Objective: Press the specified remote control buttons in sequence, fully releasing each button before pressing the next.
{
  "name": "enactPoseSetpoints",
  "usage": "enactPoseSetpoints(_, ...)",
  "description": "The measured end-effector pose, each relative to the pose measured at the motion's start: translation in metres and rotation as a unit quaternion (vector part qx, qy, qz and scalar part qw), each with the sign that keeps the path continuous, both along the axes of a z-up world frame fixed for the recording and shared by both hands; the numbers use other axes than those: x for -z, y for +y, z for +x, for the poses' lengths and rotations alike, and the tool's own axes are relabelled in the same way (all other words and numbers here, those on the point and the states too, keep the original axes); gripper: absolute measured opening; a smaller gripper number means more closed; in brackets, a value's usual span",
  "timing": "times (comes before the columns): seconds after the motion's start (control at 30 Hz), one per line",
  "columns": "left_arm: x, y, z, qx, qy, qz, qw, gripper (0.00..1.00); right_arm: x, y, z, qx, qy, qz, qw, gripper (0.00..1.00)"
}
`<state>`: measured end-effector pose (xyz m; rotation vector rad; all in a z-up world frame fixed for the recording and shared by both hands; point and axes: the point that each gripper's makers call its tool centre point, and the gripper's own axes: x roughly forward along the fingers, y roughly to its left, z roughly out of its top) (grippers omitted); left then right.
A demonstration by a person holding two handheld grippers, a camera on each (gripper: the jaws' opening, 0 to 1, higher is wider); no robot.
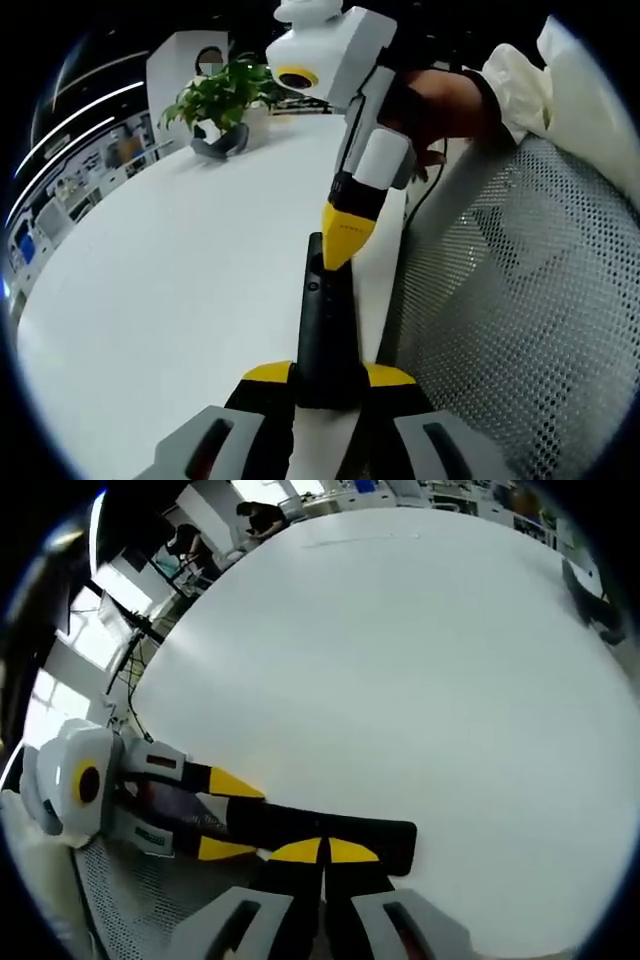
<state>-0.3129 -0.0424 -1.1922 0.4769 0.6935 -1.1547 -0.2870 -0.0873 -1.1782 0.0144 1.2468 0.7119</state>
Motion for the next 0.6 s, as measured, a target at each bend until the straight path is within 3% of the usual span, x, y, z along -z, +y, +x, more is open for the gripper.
enactPoseSetpoints(0.4, 0.0002, -0.0039, -0.0006, 0.006, 0.0, -0.001, 1.0, 0.24, 0.0044, 0.0021, -0.0031, -0.014, 0.007, -0.003, 0.9999, 0.0)
enactPoseSetpoints(0.6, 0.0001, -0.0044, -0.001, 0.009, -0.001, -0.002, 1.0, 0.24, 0.0054, 0.0052, -0.0029, -0.029, -0.004, -0.006, 0.9995, 0.0)
